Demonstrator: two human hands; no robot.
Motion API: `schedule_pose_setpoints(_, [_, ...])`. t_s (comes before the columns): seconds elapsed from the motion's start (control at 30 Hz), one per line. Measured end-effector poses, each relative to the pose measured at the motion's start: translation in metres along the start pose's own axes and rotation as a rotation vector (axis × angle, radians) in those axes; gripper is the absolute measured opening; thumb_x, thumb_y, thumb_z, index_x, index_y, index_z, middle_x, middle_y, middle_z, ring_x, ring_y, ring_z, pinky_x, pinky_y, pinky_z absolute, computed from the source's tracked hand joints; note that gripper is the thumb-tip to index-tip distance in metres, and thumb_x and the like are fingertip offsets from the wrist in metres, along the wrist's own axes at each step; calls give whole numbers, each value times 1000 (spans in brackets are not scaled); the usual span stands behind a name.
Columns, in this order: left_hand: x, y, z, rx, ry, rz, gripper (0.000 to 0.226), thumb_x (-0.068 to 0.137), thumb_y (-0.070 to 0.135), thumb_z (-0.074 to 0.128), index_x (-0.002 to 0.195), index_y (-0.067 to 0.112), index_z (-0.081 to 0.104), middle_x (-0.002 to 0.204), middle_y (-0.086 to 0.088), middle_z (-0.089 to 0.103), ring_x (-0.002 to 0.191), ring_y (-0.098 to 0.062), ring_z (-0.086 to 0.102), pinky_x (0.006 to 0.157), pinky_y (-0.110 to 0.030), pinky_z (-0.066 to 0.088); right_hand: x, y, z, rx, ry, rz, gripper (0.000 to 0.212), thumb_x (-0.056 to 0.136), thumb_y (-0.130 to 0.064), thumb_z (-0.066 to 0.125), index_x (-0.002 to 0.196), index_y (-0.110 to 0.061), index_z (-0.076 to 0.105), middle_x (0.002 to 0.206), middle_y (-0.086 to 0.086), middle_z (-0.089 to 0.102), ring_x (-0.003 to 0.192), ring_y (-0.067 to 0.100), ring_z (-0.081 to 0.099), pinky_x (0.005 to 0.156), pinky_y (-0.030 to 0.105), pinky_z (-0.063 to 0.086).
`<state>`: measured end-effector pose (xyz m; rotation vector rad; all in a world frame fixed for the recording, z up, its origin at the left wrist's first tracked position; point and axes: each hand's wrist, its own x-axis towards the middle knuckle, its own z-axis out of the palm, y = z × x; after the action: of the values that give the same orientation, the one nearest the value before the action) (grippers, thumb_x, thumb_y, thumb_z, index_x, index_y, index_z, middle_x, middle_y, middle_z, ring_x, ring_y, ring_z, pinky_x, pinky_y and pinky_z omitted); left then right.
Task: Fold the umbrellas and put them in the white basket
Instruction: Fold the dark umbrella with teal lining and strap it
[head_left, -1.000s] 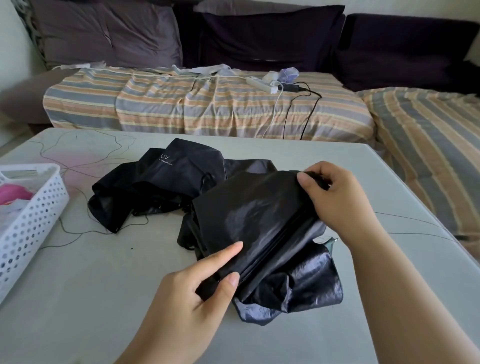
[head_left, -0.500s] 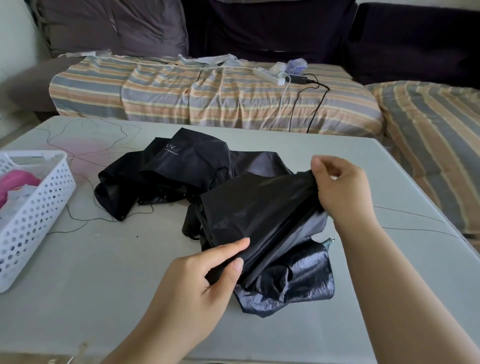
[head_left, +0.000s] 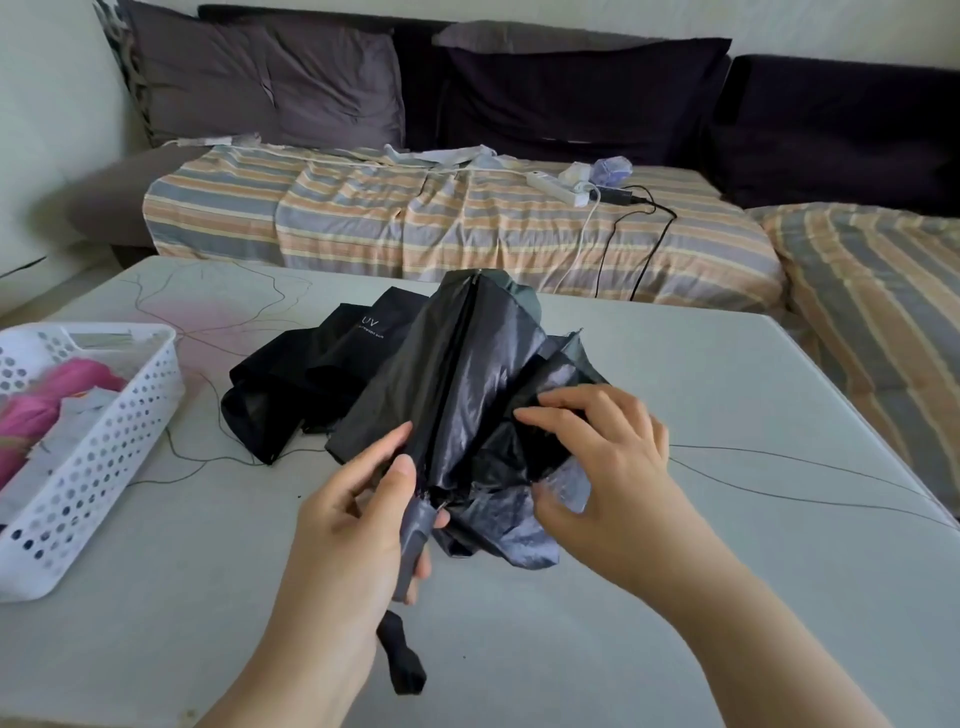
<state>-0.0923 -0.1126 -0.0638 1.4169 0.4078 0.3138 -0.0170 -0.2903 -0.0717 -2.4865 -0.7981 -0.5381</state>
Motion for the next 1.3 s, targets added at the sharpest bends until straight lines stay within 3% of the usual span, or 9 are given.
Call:
schedule_pose_setpoints(0.17, [-1,-1,-1,-31,-38,-10,28,95,20,52,104,43,66,66,-24,64,40,-23,44,34,-24,34,9,-4,-9,271,45,143,41,78,-56,50,96,-24,68,102,-21,55,108,3,49,97,20,29])
schedule_pose_setpoints(0.3, [-7,-2,-3,117,-80,100,34,94,23,54,100,54,65,57,-21,47,42,-19,46,38,-26,38,22,-6,-20,150,193,185,36,95,-37,50,122,-15,58,121,-8,46,113,6,43,92,4,25])
schedule_pose_setpoints(0.43, [-15,-8,2,215,-128,147,39,91,24,53,99,61,61,53,-12,40,46,-21,44,41,-27,37,24,2,-11,-139,-103,314,30,97,-34,50,114,-10,55,114,5,55,110,25,50,81,22,32])
schedule_pose_setpoints(0.6, [-15,-11,5,230,-137,141,42,91,21,54,98,62,62,50,-5,42,44,-20,46,39,-22,36,24,7,-9,-33,-300,645,43,92,-38,58,122,-9,46,118,10,57,111,29,52,76,29,34])
schedule_pose_setpoints(0.83, [-14,-11,6,203,-153,108,40,92,22,54,92,60,65,51,-6,42,43,-18,48,39,-22,38,30,18,-19,715,-25,866,29,81,-22,75,106,-11,67,102,12,70,89,26,68,86,43,56])
schedule_pose_setpoints(0.97, [-12,-9,6,163,-127,75,37,92,25,55,91,61,65,52,-7,40,43,-20,48,39,-26,36,26,15,-26,420,-88,686,19,86,-29,69,78,-12,64,74,8,67,71,24,63,65,31,50])
schedule_pose_setpoints(1.07, [-11,-8,6,157,-111,66,38,93,24,54,90,61,65,54,-14,44,42,-19,49,38,-26,37,26,7,-30,310,39,528,18,87,-25,67,75,-16,58,63,-4,55,59,11,49,55,17,40])
schedule_pose_setpoints(1.17, [-10,-8,6,165,-101,68,35,93,23,54,95,56,65,67,-29,53,43,-20,49,39,-27,38,27,-3,-40,156,195,346,19,90,-23,64,77,-15,53,65,-8,50,58,10,45,55,21,38])
schedule_pose_setpoints(1.3, [-6,-10,6,168,-60,46,35,94,20,54,97,53,64,73,-30,58,44,-22,48,42,-28,38,27,-4,-60,325,320,422,17,96,-25,53,80,-20,48,64,-7,51,56,3,47,53,16,36])
